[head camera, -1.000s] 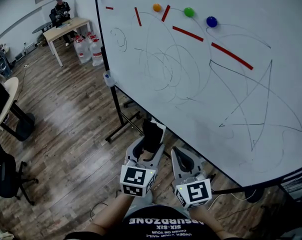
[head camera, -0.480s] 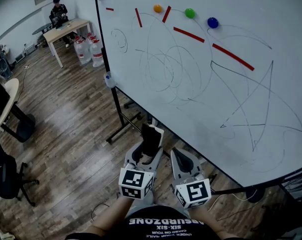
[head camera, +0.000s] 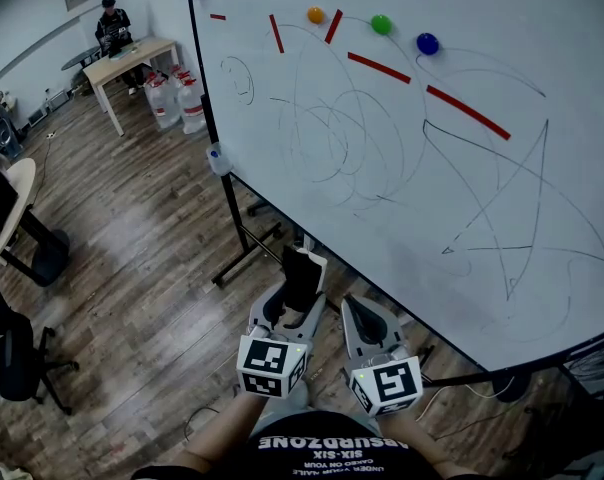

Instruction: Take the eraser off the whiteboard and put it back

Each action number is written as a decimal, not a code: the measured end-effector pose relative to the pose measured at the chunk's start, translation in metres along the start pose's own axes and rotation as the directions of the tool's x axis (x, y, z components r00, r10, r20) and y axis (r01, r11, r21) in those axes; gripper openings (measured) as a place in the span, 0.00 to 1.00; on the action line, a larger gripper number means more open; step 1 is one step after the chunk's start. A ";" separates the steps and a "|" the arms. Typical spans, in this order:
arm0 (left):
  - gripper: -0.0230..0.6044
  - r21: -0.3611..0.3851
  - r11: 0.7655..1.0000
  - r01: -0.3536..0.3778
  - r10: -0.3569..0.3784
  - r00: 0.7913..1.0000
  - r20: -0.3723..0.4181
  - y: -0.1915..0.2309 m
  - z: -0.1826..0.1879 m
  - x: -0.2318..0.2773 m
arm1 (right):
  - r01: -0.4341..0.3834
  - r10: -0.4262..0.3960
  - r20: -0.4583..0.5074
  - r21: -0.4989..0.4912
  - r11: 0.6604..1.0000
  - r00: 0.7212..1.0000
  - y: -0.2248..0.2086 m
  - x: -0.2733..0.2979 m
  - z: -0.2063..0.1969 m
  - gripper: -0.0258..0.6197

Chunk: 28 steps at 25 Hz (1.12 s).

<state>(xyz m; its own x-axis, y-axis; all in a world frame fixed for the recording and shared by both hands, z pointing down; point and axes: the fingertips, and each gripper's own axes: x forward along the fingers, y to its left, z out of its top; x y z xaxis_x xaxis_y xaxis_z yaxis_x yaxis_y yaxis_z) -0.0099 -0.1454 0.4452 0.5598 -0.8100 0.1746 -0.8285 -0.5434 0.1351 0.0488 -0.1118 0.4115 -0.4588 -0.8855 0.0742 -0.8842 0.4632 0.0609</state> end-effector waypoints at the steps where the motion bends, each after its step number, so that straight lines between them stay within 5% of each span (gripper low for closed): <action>1: 0.42 -0.001 1.000 0.000 0.000 1.000 0.000 0.001 0.000 0.000 | 0.003 -0.003 -0.002 0.002 1.000 1.000 0.000 0.000 0.000 0.04; 14: 0.42 -0.001 1.000 0.006 -0.006 1.000 0.014 0.009 0.006 0.005 | 0.015 -0.015 -0.006 -0.006 1.000 1.000 -0.004 0.006 -0.003 0.04; 28: 0.42 0.056 0.998 0.013 -0.020 0.992 0.123 0.018 0.060 0.023 | 0.036 -0.036 0.000 -0.011 0.999 0.999 -0.017 0.014 0.003 0.04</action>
<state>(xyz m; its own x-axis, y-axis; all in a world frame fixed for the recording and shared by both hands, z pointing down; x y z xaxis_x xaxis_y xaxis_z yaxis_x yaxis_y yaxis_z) -0.0128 -0.1868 0.3928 0.5699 -0.8201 0.0508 -0.8208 -0.5653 0.0821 0.0574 -0.1320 0.4088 -0.4263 -0.9017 0.0716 -0.8993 0.4311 0.0742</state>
